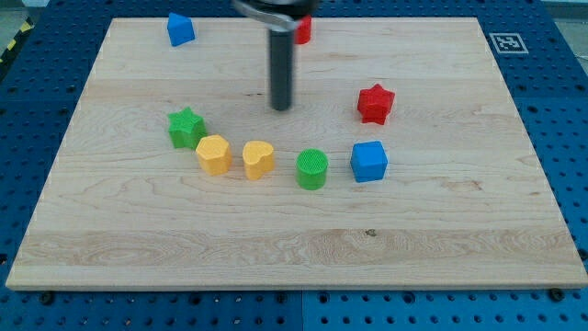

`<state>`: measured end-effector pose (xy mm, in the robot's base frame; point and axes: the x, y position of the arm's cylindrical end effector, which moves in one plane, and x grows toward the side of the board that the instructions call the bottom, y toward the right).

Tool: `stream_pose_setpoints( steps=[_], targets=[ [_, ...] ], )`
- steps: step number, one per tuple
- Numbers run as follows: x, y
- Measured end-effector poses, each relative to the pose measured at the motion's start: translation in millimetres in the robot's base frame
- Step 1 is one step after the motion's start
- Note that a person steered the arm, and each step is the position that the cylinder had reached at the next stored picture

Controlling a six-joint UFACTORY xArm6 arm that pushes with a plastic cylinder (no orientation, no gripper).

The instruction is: Move the yellow heart to the top right corner

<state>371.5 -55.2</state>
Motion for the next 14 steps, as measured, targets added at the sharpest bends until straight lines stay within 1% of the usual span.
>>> stream_pose_setpoints(
  steps=[1,2,3,4,5,7,8,9,10,12,13,14],
  targets=[
    [-13.2,-92.7],
    [9.6,-170.2],
    [80.5,-199.7],
    [151.3,-134.7],
    [165.6,-75.7],
    [160.8,-57.9],
    [155.9,-23.4],
    [137.7,5.5],
    [113.4,8.0],
    [77.8,10.7],
    [48.5,14.3],
    [23.2,30.3]
  ],
)
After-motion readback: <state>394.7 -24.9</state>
